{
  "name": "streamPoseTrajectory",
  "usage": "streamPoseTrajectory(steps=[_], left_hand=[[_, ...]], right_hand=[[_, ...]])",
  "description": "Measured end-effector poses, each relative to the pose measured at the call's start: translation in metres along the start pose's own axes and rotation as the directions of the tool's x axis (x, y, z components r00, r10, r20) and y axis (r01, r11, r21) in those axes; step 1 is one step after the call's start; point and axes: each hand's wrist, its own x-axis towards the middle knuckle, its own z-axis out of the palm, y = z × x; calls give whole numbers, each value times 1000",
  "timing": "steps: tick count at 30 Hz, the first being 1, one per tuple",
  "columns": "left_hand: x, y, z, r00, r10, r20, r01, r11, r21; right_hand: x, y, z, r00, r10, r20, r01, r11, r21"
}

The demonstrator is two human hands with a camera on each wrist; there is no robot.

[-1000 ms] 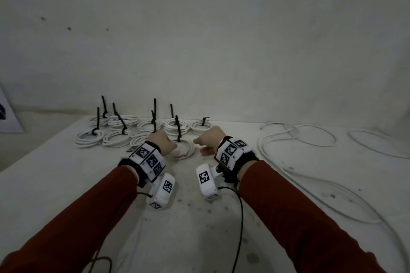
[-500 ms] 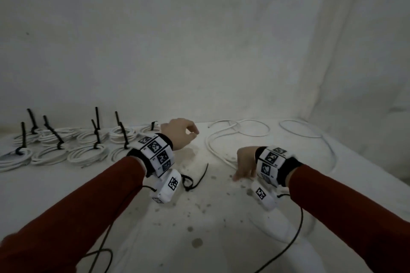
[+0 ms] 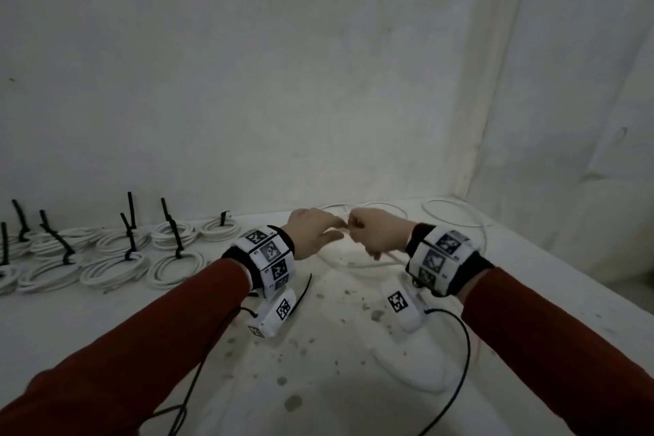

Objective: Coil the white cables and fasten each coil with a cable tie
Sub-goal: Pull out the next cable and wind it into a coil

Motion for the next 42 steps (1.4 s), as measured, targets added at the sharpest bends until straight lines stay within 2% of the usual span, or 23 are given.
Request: streamPoseTrajectory(steps=[2, 5, 8, 10, 12, 16, 18, 20, 22, 24, 25, 27, 29, 31, 32, 34, 36, 38, 40, 42], left_hand=[[-1, 3, -17, 994, 31, -109, -41, 995, -90], [-7, -5, -52, 956, -16, -293, -39, 983, -180], [-16, -25, -86, 871, -80, -484, -30, 976, -216], [-23, -38, -103, 814, -99, -572, -16, 981, -192], [-28, -51, -115, 758, -138, -637, 21, 982, -187], [-40, -90, -131, 608, -354, -710, 129, 927, -352], [-49, -112, -134, 559, -450, -696, 184, 886, -425], [-58, -129, -131, 568, -496, -657, 271, 866, -420], [-63, -139, -120, 604, -529, -596, 370, 849, -379], [-65, -141, -108, 619, -580, -530, 448, 815, -368], [-65, -140, -105, 616, -616, -491, 477, 788, -390], [-63, -132, -102, 632, -653, -418, 500, 755, -425], [-59, -118, -105, 706, -596, -382, 449, 794, -410], [-55, -97, -112, 762, -486, -428, 332, 861, -386], [-54, -86, -118, 764, -435, -477, 267, 886, -380], [-53, -63, -132, 720, -319, -617, 196, 946, -260], [-53, -43, -145, 672, -128, -729, 214, 977, 25], [-51, -23, -153, 673, 76, -736, 158, 957, 243], [-48, -8, -160, 684, 172, -709, 50, 958, 281], [-49, -3, -166, 652, 152, -742, 31, 973, 227]], right_hand=[[-3, -12, -20, 990, -64, -126, 72, 996, 61], [-8, -22, -44, 953, -135, -271, 180, 972, 150], [-13, -20, -65, 896, -189, -402, 293, 932, 214], [-16, -12, -73, 872, -207, -444, 354, 892, 279], [-15, 0, -73, 864, -199, -462, 339, 909, 242], [-11, 32, -61, 894, -130, -429, 137, 991, -15], [-13, 52, -58, 893, -53, -447, 57, 998, -5], [-14, 67, -58, 871, -21, -490, 46, 998, 38], [-14, 71, -64, 847, -25, -531, 153, 968, 199], [-15, 60, -74, 823, 10, -567, 322, 816, 481], [-17, 51, -80, 811, 16, -584, 386, 736, 556], [-21, 26, -93, 772, -25, -635, 475, 687, 551], [-22, 0, -103, 736, -111, -668, 535, 700, 473], [-19, -24, -111, 724, -180, -665, 565, 709, 423], [-16, -35, -113, 728, -201, -655, 569, 711, 414], [-12, -52, -117, 750, -235, -619, 565, 714, 413], [-10, -67, -115, 773, -277, -570, 554, 733, 395], [-8, -80, -110, 785, -309, -538, 551, 744, 377], [-7, -91, -105, 787, -314, -532, 558, 729, 395], [-8, -94, -103, 799, -313, -513, 562, 692, 454]])
